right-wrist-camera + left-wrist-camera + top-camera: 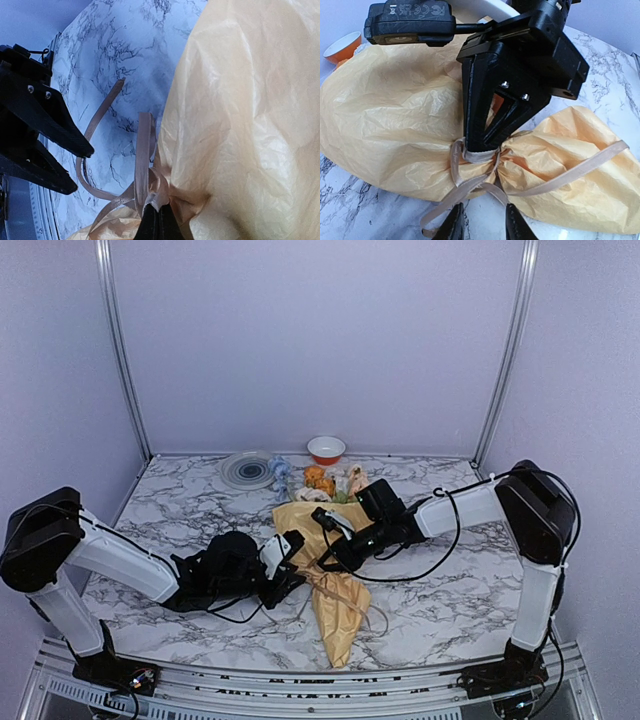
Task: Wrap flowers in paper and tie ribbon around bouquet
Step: Cross the half-tied ribbon over the folded bouquet.
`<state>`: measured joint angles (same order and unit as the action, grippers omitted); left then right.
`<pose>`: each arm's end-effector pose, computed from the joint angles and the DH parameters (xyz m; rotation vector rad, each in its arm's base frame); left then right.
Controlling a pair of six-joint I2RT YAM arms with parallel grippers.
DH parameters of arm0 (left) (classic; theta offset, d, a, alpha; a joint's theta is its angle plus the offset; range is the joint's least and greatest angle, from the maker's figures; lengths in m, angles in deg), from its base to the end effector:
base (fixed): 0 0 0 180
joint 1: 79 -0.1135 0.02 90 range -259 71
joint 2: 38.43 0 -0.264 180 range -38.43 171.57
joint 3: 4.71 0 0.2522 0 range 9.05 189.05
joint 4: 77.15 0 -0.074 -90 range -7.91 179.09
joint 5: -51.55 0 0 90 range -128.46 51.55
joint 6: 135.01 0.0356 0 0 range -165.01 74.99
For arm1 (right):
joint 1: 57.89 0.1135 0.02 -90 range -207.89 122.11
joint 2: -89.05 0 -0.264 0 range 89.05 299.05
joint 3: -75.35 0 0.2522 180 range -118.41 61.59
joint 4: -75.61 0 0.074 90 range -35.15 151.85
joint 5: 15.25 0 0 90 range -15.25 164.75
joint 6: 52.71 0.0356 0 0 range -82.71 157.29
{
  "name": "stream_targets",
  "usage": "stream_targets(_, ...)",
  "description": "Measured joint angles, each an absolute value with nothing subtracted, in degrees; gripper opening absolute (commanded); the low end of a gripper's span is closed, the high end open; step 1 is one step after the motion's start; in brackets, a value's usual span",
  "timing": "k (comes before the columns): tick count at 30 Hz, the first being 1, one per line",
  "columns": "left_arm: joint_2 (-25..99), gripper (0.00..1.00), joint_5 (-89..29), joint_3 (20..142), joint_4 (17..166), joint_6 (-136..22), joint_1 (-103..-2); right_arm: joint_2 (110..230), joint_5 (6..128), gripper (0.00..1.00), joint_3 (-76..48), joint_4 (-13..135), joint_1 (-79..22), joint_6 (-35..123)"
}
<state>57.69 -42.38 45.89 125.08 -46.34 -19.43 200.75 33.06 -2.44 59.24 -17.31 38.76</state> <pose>0.1669 -0.2794 0.1528 0.9475 1.7951 -0.6169 0.2817 0.2725 0.1407 -1.1556 2.2307 1.2071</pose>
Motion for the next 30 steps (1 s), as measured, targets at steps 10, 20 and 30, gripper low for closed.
stream_targets(10,52.6,0.59,-42.0,42.3,121.6,-42.4,-23.1,200.5,34.2,0.0,-2.4,58.4,-17.3,38.1)
stream_targets(20,52.7,0.44,-40.1,45.3,116.0,-37.3,-22.4,200.5,32.6,0.04,-2.5,57.5,-17.3,36.7)
stream_targets(30,58.9,0.31,-32.5,52.0,116.2,-22.6,-17.4,200.5,30.6,0.06,-3.2,56.7,-17.3,36.0)
